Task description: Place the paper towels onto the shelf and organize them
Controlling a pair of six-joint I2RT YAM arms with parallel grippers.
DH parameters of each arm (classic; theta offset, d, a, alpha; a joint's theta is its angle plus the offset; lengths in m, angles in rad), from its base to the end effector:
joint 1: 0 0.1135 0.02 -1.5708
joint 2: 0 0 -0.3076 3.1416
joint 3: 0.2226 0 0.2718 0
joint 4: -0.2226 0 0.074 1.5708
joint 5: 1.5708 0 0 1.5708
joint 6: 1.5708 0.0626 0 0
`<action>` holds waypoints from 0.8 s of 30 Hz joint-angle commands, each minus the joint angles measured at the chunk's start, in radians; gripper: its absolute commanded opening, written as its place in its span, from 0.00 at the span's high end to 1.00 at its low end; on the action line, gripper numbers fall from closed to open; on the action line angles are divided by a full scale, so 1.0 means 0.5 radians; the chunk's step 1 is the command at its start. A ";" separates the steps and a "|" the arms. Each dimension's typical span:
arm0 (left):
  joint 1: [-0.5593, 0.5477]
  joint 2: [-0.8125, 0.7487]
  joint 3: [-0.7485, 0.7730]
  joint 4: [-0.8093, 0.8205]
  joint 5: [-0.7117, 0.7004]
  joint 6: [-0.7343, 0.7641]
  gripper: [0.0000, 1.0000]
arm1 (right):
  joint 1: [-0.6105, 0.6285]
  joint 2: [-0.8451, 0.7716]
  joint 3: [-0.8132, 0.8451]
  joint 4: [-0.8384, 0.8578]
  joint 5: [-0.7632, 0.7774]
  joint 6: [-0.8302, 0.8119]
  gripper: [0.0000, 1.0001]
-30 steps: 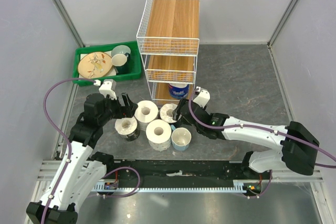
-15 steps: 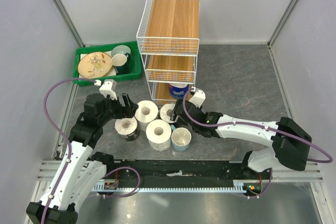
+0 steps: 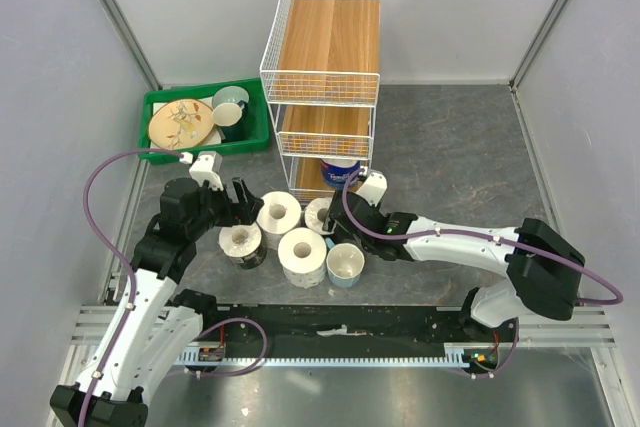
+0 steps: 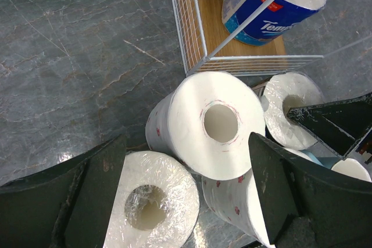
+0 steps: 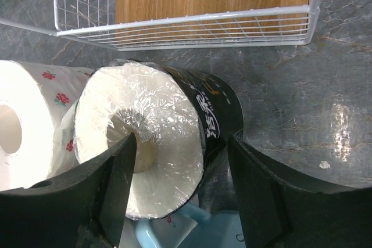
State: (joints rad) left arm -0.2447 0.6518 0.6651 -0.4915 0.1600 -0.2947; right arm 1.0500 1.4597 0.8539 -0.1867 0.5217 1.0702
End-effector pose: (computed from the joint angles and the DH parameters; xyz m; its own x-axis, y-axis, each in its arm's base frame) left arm 0.1531 -0.0485 0.3011 -0.5365 -0.1616 -0.8283 0.2305 0.9161 -0.3280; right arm 0.1903 0.2690 0.2262 -0.6771 0.3482 -0.6483 0.0335 0.8946 0.4456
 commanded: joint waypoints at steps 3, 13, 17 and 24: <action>-0.014 -0.012 0.001 0.075 0.024 0.013 0.07 | 0.002 0.032 0.072 0.027 0.040 0.019 0.35; -0.017 -0.006 0.004 0.075 0.020 0.016 0.07 | -0.011 -0.066 0.019 0.021 0.095 0.041 0.48; -0.017 -0.006 0.004 0.075 0.020 0.013 0.07 | -0.014 -0.179 -0.060 0.015 0.144 0.075 0.49; -0.017 0.000 0.001 0.075 0.020 0.013 0.07 | -0.029 -0.434 -0.134 -0.090 0.165 0.081 0.50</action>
State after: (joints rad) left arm -0.2447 0.6521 0.6647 -0.4915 0.1600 -0.2947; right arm 1.0389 1.3304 0.8013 -0.2302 0.5632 1.0874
